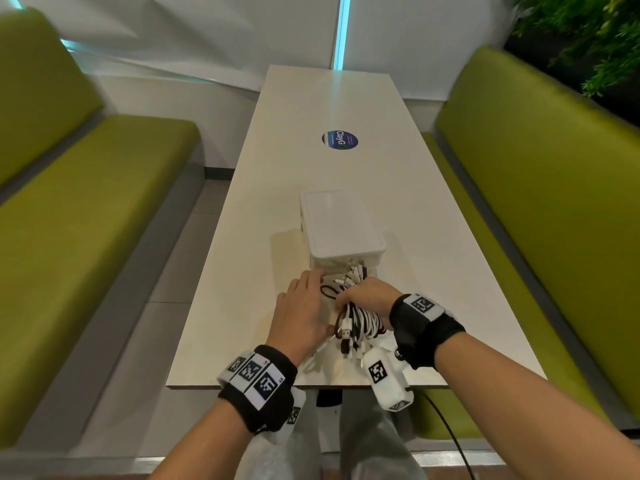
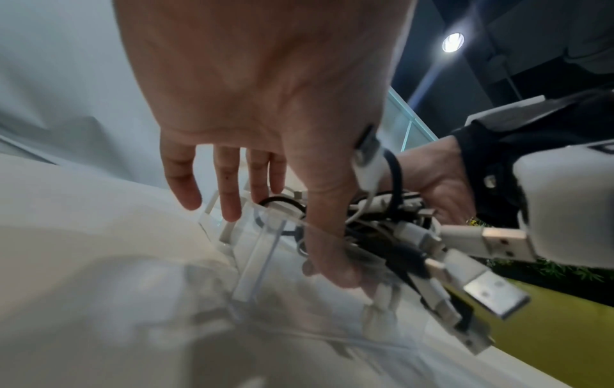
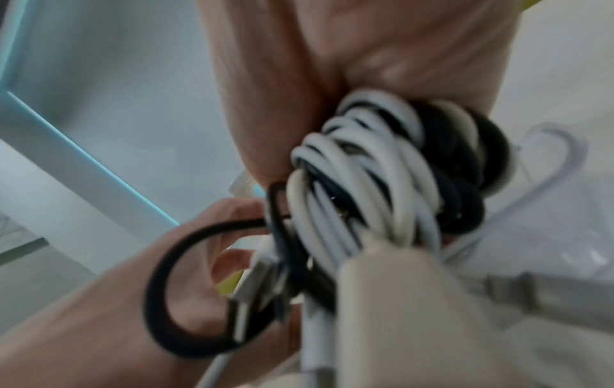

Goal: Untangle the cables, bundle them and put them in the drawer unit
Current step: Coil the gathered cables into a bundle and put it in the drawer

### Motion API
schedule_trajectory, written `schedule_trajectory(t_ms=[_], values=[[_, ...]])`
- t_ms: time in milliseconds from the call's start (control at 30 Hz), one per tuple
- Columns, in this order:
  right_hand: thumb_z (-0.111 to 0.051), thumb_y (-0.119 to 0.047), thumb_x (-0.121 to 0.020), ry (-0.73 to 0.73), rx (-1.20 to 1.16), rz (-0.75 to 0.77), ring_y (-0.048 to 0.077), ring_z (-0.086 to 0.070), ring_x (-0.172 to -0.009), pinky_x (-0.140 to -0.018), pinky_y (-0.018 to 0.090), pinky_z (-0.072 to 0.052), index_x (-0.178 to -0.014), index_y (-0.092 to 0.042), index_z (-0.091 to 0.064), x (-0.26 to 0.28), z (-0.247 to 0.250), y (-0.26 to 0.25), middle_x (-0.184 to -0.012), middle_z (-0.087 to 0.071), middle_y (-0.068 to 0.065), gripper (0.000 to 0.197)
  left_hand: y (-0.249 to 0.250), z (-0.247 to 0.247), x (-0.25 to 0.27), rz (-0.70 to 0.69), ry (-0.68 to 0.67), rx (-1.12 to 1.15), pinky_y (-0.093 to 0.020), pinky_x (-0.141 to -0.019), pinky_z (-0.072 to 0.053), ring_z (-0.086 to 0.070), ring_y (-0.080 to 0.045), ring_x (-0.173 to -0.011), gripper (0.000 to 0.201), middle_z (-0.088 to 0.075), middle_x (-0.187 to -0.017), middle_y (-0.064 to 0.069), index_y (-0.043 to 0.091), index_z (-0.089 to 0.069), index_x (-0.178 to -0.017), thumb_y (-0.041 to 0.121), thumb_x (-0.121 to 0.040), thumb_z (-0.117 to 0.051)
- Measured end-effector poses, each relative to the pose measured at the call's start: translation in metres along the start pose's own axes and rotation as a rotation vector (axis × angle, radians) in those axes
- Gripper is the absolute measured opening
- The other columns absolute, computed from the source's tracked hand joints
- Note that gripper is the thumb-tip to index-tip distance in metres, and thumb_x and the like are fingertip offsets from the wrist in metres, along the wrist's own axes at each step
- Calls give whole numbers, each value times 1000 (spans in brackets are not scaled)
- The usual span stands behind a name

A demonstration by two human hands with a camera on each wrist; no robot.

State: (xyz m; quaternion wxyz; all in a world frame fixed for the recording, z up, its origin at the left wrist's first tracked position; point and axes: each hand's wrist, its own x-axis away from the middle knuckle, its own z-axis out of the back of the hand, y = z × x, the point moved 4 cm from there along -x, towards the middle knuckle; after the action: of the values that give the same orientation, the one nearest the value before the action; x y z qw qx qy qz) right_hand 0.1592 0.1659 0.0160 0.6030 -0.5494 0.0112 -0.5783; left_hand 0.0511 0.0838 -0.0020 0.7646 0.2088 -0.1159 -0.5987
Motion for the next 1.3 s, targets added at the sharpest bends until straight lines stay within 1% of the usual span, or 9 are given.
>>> schedule_trajectory(t_ms=[133,300,500,633,767,933,1167,1233,1300], values=[[-72,-6,-63,-34,-90,-11,32,-71,-83,-82,44,-59,-97,1,-69,0,0,0,-87,-72,16,34,-2,-1,-4,-26,-11,62,-34,-95,-41,-47,-19,-119,87,-46,-133,2,23,-30,-139,34,-70,-82],[-66,4,-74,-93,-298,-3,28,-69,-65,-68,37,-59,-93,2,-68,-2,-2,1,-71,-69,16,20,-3,0,-5,-80,34,162,-31,-94,-43,-50,-19,-113,73,-49,-128,-3,17,-36,-139,43,-81,-72],[-69,-5,-73,-40,-190,18,32,-71,-84,-83,42,-58,-97,2,-68,-16,-4,5,-87,-73,18,25,1,4,-1,-105,84,198,-30,-84,-48,-53,-17,-95,59,-38,-127,-1,19,-40,-133,32,-83,-69],[-66,-13,-78,4,-84,63,29,-69,-94,-90,42,-55,-101,-2,-68,-23,-6,7,-98,-73,15,25,11,8,0,-206,79,34,-29,-86,-41,-49,-20,-103,72,-48,-123,1,30,-35,-142,18,-80,-70],[-56,-12,-92,10,-13,93,33,-59,-116,-99,40,-49,-121,-3,-60,-27,-7,10,-122,-63,18,31,20,4,2,-272,-64,115,-33,-87,-51,-55,-23,-108,84,-35,-141,-4,31,-32,-147,-2,-77,-65],[-53,-10,-93,8,56,84,36,-57,-119,-97,40,-46,-122,0,-59,-30,-7,12,-126,-61,21,32,23,5,-1,-288,-74,89,-34,-78,-55,-62,-21,-89,85,-21,-152,0,22,-37,-145,-6,-72,-69],[-33,-12,-103,92,170,92,28,-56,-119,-103,35,-42,-134,-3,-48,-28,-8,2,-131,-57,15,36,23,4,0,-401,-57,50,-39,-92,-54,-58,-23,-119,81,-37,-154,3,13,-41,-146,-6,-73,-69],[-46,-16,-98,65,102,55,30,-55,-121,-103,35,-43,-133,-2,-49,-32,-9,9,-131,-57,17,38,21,8,-4,-422,-75,58,-39,-96,-52,-56,-22,-124,79,-40,-153,5,16,-43,-145,-4,-73,-68],[-66,-30,-75,-7,13,80,32,-55,-122,-103,40,-46,-135,-2,-48,-34,-10,17,-133,-56,18,68,19,12,-8,-432,-116,53,-39,-98,-50,-52,-19,-130,81,-41,-152,8,20,-44,-145,-6,-71,-63]])
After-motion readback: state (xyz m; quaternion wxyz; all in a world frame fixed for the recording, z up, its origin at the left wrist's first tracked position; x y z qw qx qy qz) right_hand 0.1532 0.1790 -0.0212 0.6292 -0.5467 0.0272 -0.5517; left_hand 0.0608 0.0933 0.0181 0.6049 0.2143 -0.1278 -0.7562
